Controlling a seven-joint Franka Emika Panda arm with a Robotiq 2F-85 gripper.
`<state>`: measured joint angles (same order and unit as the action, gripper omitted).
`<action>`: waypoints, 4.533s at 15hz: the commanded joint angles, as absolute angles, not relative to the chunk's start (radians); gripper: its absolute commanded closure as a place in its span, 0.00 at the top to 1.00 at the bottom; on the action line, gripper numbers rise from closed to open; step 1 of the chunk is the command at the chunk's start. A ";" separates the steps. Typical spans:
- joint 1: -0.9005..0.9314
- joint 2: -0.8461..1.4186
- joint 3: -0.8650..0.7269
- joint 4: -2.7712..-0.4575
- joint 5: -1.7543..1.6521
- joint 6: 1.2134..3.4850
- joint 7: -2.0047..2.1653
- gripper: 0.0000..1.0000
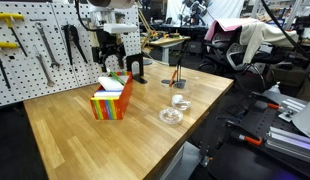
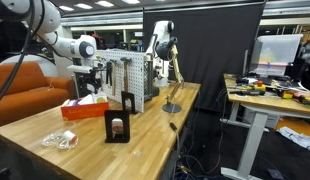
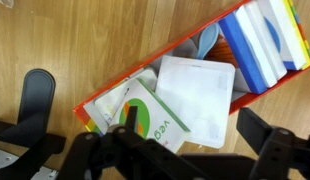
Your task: Take a book from the box and make it stand on the table
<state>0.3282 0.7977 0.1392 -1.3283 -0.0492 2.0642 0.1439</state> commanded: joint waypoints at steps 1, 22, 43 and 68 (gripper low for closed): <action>0.360 0.879 0.107 -1.206 -0.082 2.047 0.167 1.00; 0.395 0.997 0.028 -1.033 -0.123 1.994 0.250 0.56; 0.365 0.856 -0.011 -1.128 -0.102 2.086 0.364 0.04; 0.298 0.403 0.017 -2.112 -0.070 2.487 0.847 0.04</action>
<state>0.3344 0.3943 -0.0112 -2.1043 -0.1022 2.4569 0.8748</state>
